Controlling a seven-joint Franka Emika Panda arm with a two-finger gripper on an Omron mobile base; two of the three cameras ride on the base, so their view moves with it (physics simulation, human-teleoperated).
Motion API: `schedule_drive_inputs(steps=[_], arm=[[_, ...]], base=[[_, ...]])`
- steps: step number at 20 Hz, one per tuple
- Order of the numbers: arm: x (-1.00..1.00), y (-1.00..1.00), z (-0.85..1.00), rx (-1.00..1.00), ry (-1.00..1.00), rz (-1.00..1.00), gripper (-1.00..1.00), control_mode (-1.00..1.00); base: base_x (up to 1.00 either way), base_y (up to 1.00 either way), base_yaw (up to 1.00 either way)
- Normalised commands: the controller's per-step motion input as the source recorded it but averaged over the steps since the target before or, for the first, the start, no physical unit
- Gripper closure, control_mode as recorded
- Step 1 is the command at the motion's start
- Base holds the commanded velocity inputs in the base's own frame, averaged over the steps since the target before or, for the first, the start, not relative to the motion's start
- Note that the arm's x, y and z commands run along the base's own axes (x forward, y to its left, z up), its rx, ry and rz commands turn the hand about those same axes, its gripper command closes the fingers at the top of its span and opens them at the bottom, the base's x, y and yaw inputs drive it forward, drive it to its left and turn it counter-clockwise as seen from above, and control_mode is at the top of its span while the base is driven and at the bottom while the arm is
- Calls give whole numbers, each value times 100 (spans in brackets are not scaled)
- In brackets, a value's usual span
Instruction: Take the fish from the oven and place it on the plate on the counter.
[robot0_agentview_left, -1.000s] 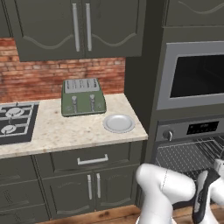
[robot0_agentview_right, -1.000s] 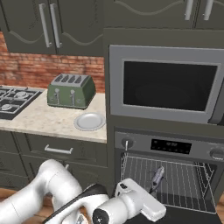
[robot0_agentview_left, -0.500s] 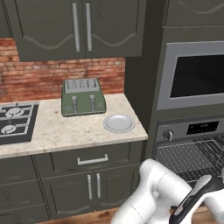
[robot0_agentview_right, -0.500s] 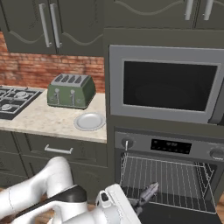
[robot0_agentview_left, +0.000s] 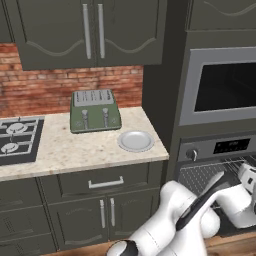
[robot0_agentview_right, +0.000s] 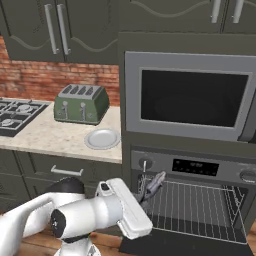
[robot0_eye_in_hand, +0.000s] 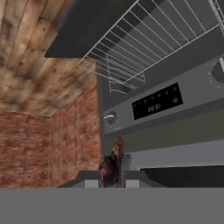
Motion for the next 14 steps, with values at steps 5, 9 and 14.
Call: schedule_drive_inputs(steps=[5,9,14], arm=[[0,76,99,-16,20,13,100,-100],[-3,66,99,-9,16,8,100,-100],[0,93,46,-3,27,9,100,-100]], base=[[0,0,0],[0,0,0],[0,0,0]])
